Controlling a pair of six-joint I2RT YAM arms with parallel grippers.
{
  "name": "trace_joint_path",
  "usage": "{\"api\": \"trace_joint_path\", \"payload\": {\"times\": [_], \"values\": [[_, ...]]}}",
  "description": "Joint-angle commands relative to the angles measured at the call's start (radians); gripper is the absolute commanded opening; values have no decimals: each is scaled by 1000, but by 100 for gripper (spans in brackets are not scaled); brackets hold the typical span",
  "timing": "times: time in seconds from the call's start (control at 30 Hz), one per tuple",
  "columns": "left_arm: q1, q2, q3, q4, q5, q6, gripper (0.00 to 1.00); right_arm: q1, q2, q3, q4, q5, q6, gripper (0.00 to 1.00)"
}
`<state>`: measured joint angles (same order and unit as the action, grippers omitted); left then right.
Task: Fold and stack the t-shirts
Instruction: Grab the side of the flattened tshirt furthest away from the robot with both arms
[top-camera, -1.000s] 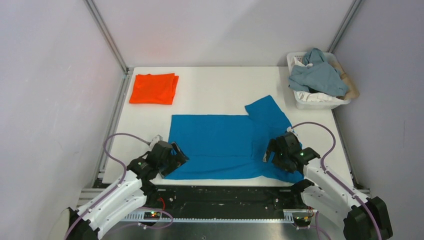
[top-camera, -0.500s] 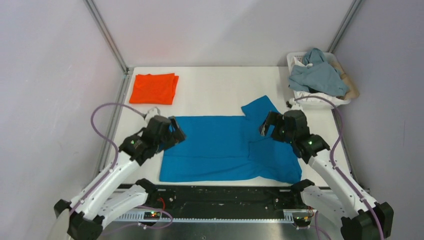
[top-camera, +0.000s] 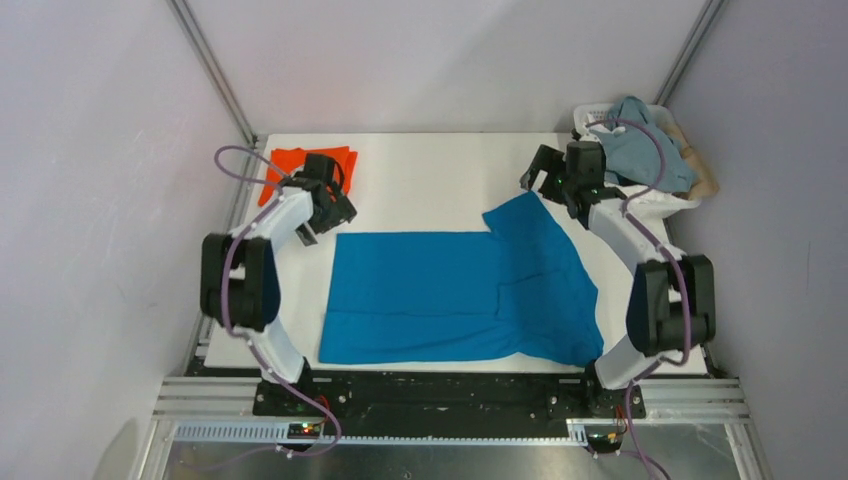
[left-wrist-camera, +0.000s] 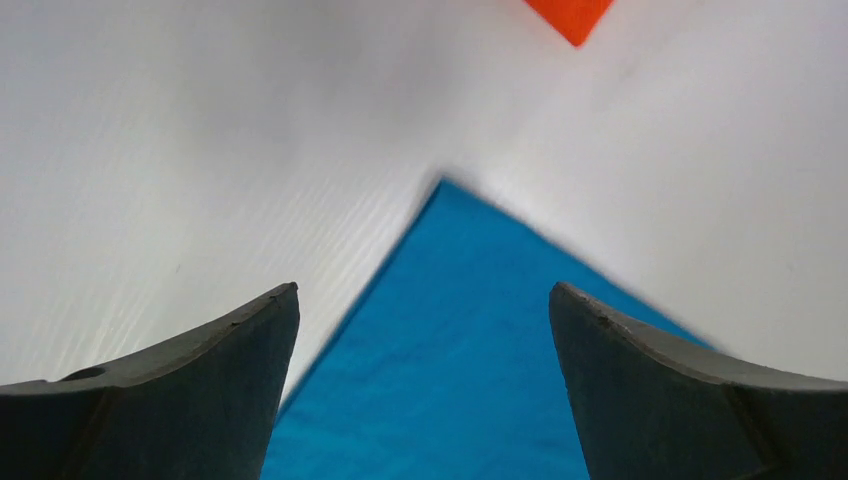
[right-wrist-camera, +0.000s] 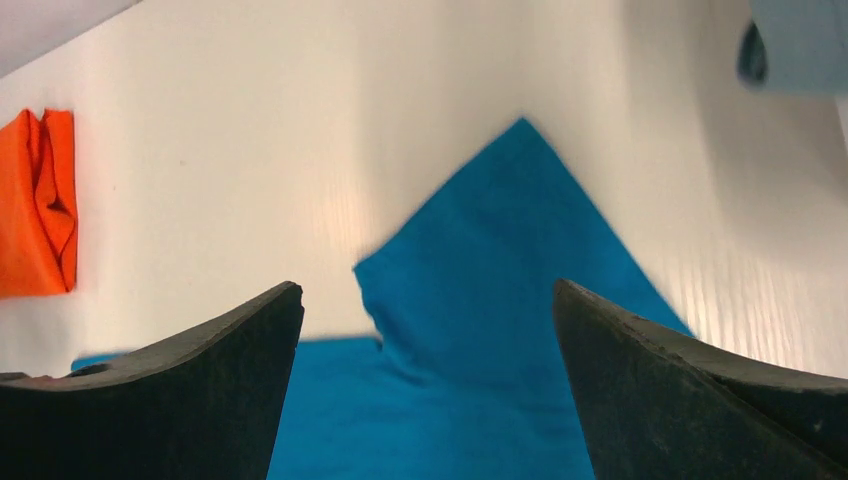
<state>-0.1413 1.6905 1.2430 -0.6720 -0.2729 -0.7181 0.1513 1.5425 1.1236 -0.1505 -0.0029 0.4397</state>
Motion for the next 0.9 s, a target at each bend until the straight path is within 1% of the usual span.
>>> {"api": "trace_joint_path", "payload": {"times": [0.0,0.17,0.3,0.47,0.57,0.67,0.73,0.8,0.83,0.87], "values": [[59,127,100,50,91,70,100,-29,140,129,77,-59,-30,99],[78,259,156,73,180,77,99,-40,237,157,107,-124,3,99],[77,261,157,75,205,88,91,-44,258,166,88,-104,-9,99],[71,284,158,74,313,98,77,-60,278,168,94,-116,9,99],[64,285,139,74,333,86,73,-63,279,169,84,-122,11,99],[55,262,111,74,315,82,68,-65,276,169,77,-127,10,100],[52,254,105,75,295,81,62,-67,279,170,84,-130,9,99],[50,257,105,73,296,82,54,-66,287,174,86,-137,-1,100],[50,261,108,74,297,82,47,-66,292,178,79,-139,-7,99],[50,262,109,73,296,82,44,-66,304,190,71,-140,-19,99]]}}
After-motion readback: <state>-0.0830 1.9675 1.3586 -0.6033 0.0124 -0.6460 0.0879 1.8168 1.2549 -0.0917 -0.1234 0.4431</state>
